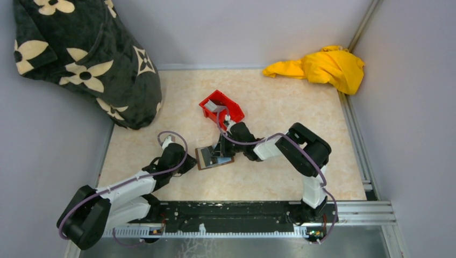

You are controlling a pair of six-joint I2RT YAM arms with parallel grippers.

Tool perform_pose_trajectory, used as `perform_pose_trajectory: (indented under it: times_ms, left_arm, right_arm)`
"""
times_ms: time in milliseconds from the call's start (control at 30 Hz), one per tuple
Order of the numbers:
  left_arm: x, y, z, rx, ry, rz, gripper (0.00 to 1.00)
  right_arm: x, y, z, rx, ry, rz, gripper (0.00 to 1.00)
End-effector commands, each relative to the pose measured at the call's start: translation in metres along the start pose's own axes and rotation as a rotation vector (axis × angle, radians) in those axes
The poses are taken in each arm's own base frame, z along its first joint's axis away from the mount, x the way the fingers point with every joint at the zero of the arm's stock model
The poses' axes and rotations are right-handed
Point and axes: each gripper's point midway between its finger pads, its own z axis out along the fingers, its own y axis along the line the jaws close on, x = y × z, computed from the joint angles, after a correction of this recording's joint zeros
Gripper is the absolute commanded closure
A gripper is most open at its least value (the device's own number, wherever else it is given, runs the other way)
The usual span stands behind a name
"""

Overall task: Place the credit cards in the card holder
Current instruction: Insert the credit card into the card holder.

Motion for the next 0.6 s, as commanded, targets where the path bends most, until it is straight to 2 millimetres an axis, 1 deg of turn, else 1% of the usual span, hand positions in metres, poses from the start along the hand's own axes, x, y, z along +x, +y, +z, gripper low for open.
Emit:
perform_pose_trajectory:
  times_ms: [0,133,200,333,567]
  left_arm:
    - [0.0168,0.0174,-0.0006,-0.046,0.064,0.025,0.88]
    - [0.0183,0.0194,-0.0024,-0.043,0.064,0.016,0.88]
    - [0.0195,0.0201,-0.0030,-0.041,0.068,0.013,0.88]
    - [0.0204,0.0195,-0.0037,-0.035,0.071,0.011,0.88]
    - [0.0219,0.0167,-0.0044,-0.018,0.077,-0.001,0.89]
  right_arm:
    - [0.0252,0.0005,0.0033,0.023,0.074,-0.024,0.82]
    - [0.0222,-0.0007,-0.0009,0.049,0.062,-0.041,0.66]
    - [0.0210,-0.0018,-0.0026,0.061,0.059,-0.046,0.62]
    - [0.0188,-0.0018,-0.0040,0.090,0.055,-0.068,0.58]
    - [0.0208,-0.0063,-0.0025,0.200,0.067,-0.147,0.57]
